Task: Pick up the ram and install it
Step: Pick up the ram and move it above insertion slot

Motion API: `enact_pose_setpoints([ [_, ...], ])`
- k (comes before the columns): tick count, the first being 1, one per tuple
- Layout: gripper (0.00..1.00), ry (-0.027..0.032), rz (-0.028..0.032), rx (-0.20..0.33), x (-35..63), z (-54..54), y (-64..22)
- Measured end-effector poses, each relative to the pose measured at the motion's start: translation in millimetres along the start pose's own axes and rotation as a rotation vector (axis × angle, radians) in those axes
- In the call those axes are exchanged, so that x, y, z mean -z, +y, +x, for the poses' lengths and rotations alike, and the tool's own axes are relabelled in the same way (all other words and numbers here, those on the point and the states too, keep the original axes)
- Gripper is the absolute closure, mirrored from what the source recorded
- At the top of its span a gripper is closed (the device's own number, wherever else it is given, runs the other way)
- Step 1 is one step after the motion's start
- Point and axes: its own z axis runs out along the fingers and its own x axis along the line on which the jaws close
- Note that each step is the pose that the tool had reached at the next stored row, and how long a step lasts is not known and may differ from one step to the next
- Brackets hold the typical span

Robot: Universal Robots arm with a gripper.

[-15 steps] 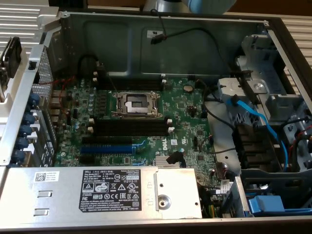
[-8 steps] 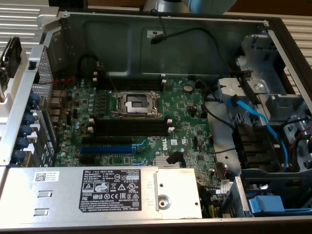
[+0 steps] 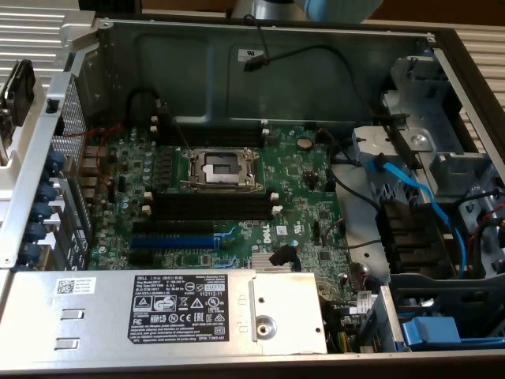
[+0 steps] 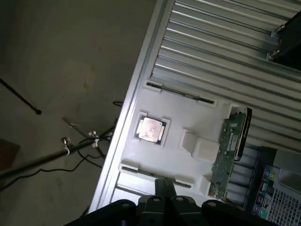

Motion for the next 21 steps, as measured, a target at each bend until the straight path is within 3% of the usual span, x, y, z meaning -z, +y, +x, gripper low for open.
enact_pose_setpoints([
  [11, 0.9, 0.0084, -0.0021, 0.2, -0.1, 0.0, 0.0],
  [21, 0.9, 0.0198, -0.0055, 0.37, 0.0, 0.0, 0.0],
])
